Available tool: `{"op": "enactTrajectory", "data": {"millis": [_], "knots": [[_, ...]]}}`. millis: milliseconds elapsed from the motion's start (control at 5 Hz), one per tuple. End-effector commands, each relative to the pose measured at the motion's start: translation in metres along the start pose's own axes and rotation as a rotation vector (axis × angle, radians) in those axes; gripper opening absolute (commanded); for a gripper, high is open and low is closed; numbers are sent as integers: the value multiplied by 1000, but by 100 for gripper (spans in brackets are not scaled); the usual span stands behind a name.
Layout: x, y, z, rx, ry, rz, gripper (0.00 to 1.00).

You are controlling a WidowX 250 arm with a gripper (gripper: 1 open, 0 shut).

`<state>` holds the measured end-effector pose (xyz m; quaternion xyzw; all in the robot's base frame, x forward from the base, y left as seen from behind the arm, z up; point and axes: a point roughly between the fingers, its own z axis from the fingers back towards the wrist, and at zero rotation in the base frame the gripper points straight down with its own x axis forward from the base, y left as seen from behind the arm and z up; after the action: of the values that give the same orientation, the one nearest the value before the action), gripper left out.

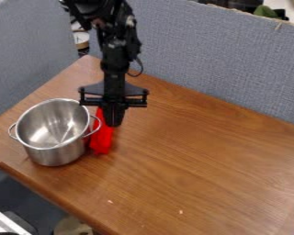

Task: Put the red object in the metal pot

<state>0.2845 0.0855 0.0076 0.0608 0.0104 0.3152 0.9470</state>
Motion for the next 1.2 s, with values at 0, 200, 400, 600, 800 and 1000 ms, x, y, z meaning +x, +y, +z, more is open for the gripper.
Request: {"op": "enactTrajectory", "data": {"millis": [0, 200, 400, 600, 800, 1000], "knots": [[-10, -6, 18, -17, -32, -84, 0], [-24, -16, 26, -31, -39, -183, 100], [-21, -7, 49, -45, -65, -378, 0], [-19, 12, 81, -26, -94, -543, 0], [-22, 18, 98, -14, -137, -779, 0], [-29, 23, 105, -14, -166, -989, 100]]}}
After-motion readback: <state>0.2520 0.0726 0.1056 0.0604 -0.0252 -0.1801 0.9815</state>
